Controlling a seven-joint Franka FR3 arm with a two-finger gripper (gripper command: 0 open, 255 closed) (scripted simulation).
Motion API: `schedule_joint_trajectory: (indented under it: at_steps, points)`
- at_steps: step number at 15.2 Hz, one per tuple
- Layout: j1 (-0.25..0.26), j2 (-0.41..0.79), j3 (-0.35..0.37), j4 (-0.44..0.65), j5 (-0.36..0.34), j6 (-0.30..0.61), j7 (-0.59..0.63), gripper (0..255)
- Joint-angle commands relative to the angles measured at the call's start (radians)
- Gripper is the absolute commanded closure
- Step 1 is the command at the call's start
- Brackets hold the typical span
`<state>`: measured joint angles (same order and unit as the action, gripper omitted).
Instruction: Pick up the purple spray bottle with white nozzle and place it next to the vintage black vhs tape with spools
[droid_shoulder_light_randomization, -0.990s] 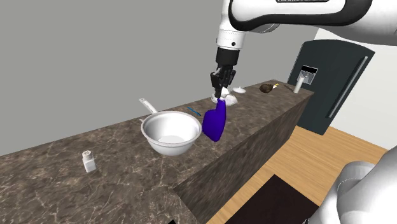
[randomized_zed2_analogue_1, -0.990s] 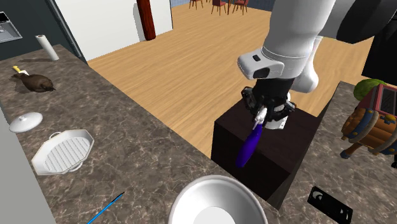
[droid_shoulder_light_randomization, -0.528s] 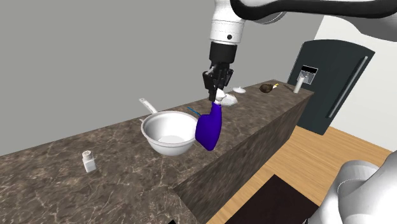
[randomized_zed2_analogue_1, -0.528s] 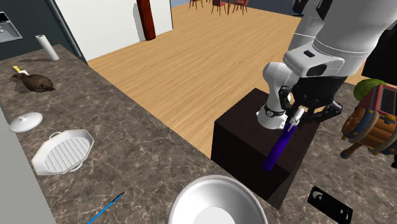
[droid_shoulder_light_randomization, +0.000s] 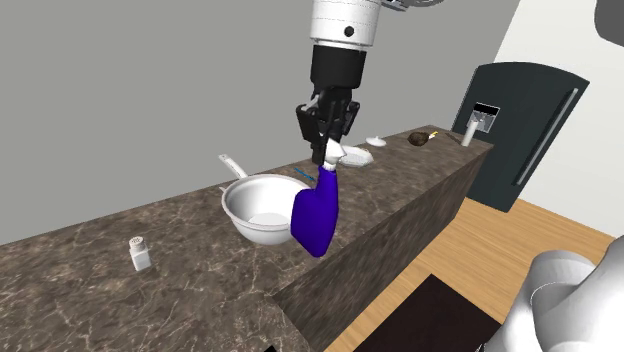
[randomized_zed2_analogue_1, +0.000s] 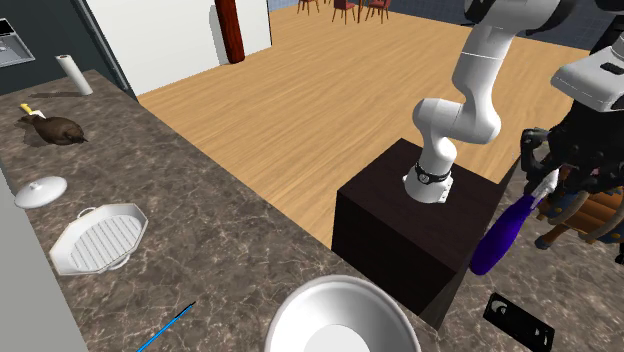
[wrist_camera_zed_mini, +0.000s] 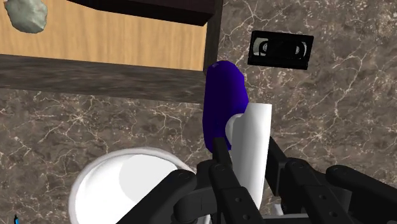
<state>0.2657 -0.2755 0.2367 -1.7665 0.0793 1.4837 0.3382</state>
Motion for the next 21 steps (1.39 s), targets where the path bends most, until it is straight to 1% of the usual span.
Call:
schedule_joint_trajectory:
  at_steps: [1, 8, 13, 16, 18, 20, 21]
  points:
    - [0.016, 0.005, 0.03, 0.025, 0.007, -0.017, 0.049, 255]
    - [0.076, 0.08, 0.149, 0.171, 0.013, -0.08, 0.237, 255]
    - [0.128, 0.18, 0.243, 0.323, -0.014, -0.133, 0.387, 255]
    - [0.172, 0.264, 0.303, 0.44, -0.052, -0.173, 0.486, 255]
    - [0.213, 0.334, 0.343, 0.533, -0.091, -0.206, 0.556, 255]
    - [0.269, 0.417, 0.38, 0.645, -0.143, -0.249, 0.628, 255]
    - [0.306, 0.465, 0.396, 0.712, -0.176, -0.276, 0.664, 255]
